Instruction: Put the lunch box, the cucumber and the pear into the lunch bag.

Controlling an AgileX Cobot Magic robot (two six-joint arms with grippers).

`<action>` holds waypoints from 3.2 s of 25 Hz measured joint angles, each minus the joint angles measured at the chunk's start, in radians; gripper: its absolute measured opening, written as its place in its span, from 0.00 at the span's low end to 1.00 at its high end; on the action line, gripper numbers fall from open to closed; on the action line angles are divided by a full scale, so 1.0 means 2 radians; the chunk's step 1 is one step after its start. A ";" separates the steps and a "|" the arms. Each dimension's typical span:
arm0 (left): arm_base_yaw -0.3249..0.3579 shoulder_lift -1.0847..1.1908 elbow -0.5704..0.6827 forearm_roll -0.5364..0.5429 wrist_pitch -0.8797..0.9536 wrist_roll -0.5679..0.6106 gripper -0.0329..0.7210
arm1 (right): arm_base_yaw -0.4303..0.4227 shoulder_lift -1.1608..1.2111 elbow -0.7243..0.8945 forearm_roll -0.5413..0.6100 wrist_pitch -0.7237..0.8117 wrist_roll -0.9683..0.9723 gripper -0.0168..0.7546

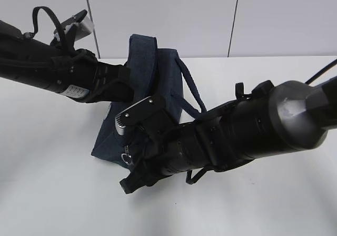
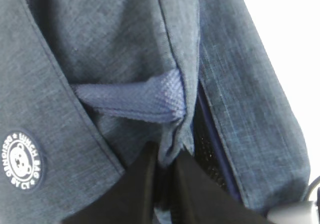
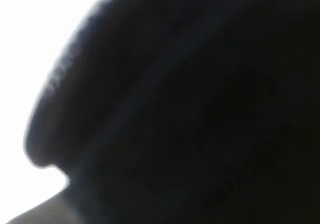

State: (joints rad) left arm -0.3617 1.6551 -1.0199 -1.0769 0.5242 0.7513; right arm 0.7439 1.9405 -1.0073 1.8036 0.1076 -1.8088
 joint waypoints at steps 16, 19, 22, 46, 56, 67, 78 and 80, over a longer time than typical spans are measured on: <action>0.000 0.000 0.000 0.000 0.000 0.004 0.05 | 0.000 0.000 -0.001 0.000 0.028 0.003 0.37; 0.000 0.000 0.000 0.000 0.001 0.004 0.05 | 0.000 -0.001 -0.004 0.000 0.017 0.006 0.37; 0.000 0.000 0.000 0.000 0.002 0.004 0.05 | 0.000 -0.001 -0.005 0.000 0.007 0.006 0.37; 0.000 0.000 0.000 0.000 0.008 0.005 0.05 | 0.000 -0.001 -0.009 0.000 0.026 0.005 0.05; 0.000 0.000 0.000 0.000 0.001 0.015 0.05 | 0.000 -0.002 -0.009 0.000 0.061 0.004 0.04; 0.000 0.000 0.000 0.000 -0.009 0.017 0.05 | 0.000 -0.047 -0.009 -0.002 0.064 0.004 0.05; 0.000 0.000 0.000 0.015 -0.008 0.020 0.05 | 0.000 -0.094 -0.001 -0.004 0.057 0.003 0.05; 0.000 0.000 0.000 0.015 -0.008 0.020 0.05 | 0.000 -0.099 -0.001 -0.005 0.057 0.003 0.05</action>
State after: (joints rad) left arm -0.3617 1.6559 -1.0199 -1.0473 0.5073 0.7913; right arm 0.7439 1.7421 -1.0085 1.7928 0.2221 -1.8028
